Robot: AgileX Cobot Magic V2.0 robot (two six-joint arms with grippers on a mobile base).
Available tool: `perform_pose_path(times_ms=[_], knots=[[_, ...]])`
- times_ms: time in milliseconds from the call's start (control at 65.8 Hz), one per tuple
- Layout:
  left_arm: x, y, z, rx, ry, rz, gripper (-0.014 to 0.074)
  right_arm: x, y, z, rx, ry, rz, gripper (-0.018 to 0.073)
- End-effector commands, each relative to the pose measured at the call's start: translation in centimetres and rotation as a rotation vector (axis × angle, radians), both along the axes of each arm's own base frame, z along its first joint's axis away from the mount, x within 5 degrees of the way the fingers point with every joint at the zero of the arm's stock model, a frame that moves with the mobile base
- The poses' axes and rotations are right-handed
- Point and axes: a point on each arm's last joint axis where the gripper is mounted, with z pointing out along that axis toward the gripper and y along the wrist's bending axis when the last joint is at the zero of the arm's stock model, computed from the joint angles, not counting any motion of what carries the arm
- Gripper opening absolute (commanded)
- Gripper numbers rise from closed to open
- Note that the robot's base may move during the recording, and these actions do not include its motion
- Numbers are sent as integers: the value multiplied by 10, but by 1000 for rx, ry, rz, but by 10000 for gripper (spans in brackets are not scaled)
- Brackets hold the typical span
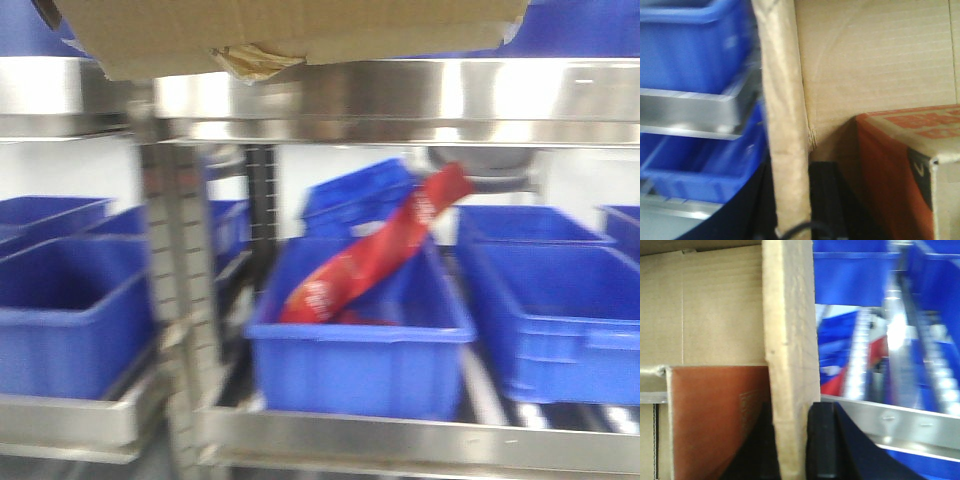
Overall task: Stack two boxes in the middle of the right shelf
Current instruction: 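Hold the boxes with both grippers while driving to the steel shelf, then push the held boxes forward onto the middle shelf with both grippers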
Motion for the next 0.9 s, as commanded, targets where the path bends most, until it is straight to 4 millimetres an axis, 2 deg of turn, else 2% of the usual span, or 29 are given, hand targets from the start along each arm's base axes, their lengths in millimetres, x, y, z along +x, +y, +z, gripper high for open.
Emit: perform_pose_path(times_ms=[0,881], knots=[[1,-3,2,0,-20,-18,-111,-7,5,21,58,-149,73,-153],[1,-3,2,0,-20,-18,-111,-7,5,21,58,-149,73,-153]])
